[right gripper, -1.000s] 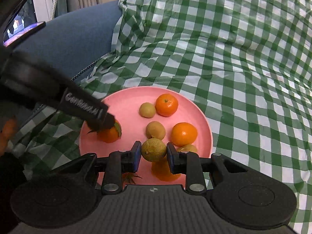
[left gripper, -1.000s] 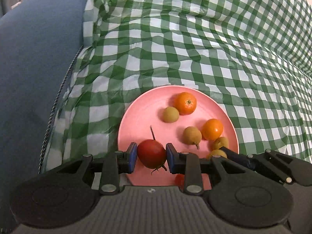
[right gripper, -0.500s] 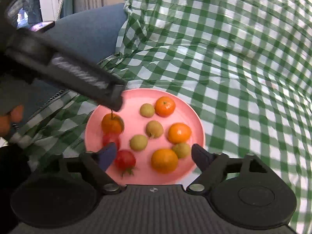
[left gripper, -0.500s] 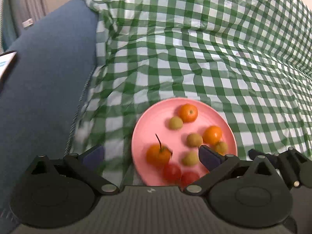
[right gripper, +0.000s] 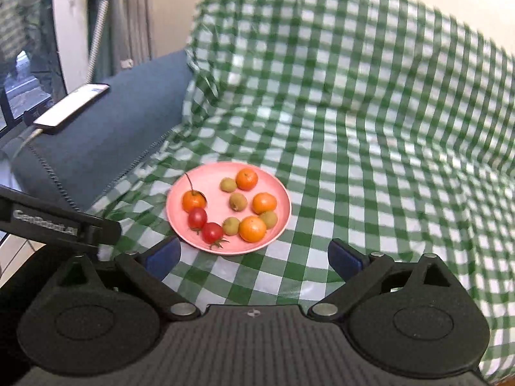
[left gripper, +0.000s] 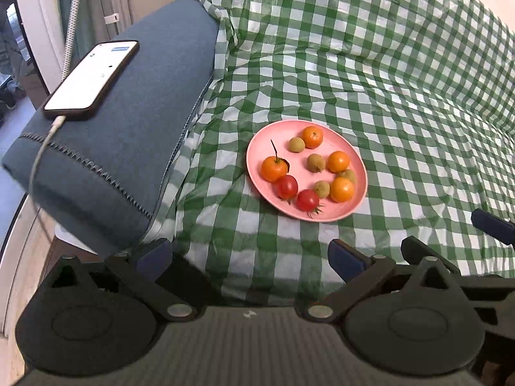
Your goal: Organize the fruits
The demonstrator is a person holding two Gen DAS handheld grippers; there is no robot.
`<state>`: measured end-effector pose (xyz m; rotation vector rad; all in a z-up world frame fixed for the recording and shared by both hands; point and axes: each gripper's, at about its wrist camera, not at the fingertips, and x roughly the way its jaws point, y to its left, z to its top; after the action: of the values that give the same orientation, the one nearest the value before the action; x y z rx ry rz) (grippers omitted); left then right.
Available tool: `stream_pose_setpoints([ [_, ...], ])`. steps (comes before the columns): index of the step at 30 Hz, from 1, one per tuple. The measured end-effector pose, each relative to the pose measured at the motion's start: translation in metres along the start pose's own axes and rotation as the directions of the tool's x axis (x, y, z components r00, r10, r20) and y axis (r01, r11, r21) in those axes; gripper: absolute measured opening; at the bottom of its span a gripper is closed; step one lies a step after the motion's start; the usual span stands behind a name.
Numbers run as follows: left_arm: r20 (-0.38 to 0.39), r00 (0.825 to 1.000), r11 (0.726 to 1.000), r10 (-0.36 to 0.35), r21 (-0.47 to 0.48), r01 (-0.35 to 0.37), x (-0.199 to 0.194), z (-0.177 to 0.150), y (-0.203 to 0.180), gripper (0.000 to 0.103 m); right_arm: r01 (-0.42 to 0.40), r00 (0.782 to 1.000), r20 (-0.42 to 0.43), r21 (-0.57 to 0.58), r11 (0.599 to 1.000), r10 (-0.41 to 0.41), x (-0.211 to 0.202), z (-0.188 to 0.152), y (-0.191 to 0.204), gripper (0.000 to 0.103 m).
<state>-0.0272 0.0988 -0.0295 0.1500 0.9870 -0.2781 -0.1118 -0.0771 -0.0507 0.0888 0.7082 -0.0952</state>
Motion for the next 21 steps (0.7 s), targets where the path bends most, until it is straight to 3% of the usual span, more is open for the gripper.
stream_pose_setpoints([
  [10, 0.118, 0.992, 0.999, 0.036, 0.032, -0.04, -0.053, -0.031, -0.011, 0.103, 0.035, 0.995, 0.09, 0.018, 0.999, -0.037, -0.059, -0.014, 0.002, 0.1],
  [21, 0.158, 0.986, 0.997, 0.055, 0.051, -0.064, -0.076, -0.044, -0.018, 0.103, 0.06, 0.987, 0.147, 0.007, 0.998, -0.061, -0.09, -0.017, 0.006, 0.1],
])
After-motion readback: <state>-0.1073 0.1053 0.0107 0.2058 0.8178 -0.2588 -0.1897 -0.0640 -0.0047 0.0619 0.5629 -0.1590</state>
